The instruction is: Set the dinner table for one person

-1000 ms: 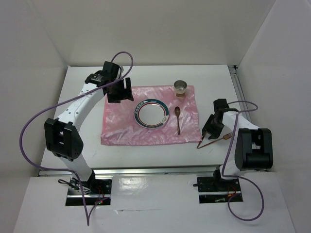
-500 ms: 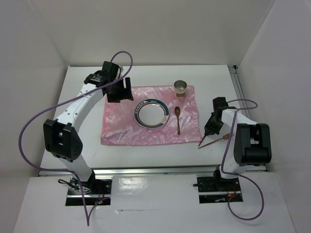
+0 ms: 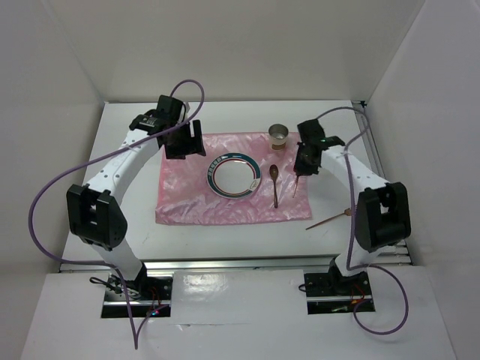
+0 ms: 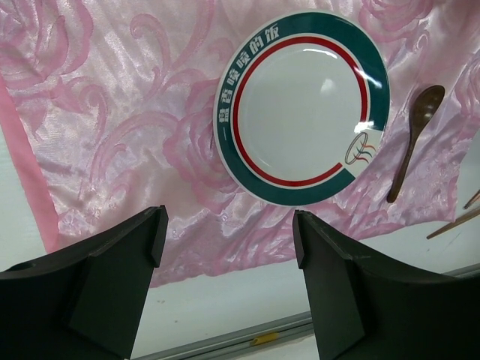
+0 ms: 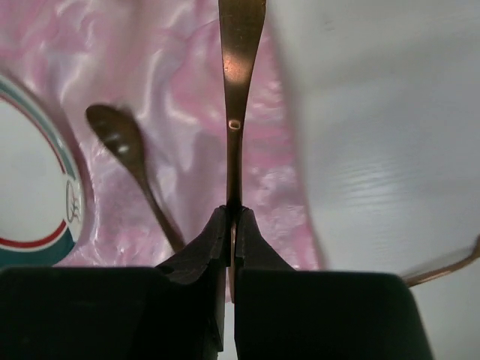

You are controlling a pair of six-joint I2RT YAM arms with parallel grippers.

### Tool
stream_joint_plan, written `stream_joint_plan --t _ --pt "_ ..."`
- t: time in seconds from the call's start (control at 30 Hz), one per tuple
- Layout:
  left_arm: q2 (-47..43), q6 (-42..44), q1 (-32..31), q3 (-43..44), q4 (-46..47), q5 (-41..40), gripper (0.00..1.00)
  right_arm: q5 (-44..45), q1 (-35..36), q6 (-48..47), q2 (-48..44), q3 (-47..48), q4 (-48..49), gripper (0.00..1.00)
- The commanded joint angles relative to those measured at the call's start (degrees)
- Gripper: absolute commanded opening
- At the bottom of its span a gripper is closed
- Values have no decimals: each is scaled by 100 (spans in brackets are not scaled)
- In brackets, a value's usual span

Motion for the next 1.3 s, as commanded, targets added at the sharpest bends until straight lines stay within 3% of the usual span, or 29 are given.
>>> stream_joint_plan --t 0.0,0.17,0.27,0.4,0.43,0.5,0.77,0.93,1.07,1.27 --pt "-347 19 32 -82 78 33 85 529 673 -141 384 332 -494 0" --pt "-400 19 32 -82 25 -29 85 240 877 -194 1088 508 -371 0" --pt "-453 19 32 -143 25 -30 85 187 930 -123 1369 577 -248 11" --pt "-506 71 32 -144 -27 -30 87 249 930 -63 1422 692 -248 48" --pt "-506 72 32 -144 -28 -30 87 310 930 8 1361 692 -248 61" --pt "-558 72 32 -144 -28 -30 89 362 843 165 1098 692 -248 67" --pt "-611 72 32 -91 -28 -30 89 -208 -589 1168 -694 -844 -520 67" --pt "-664 133 32 -205 25 -90 89 -533 -1012 1677 -1679 -1943 -766 69" --pt "-603 186 32 -205 78 -205 90 -726 -1065 1871 -1891 -2550 -634 69" --pt "-602 186 32 -205 16 -258 90 -859 -1065 2170 -1496 -2849 -318 63"
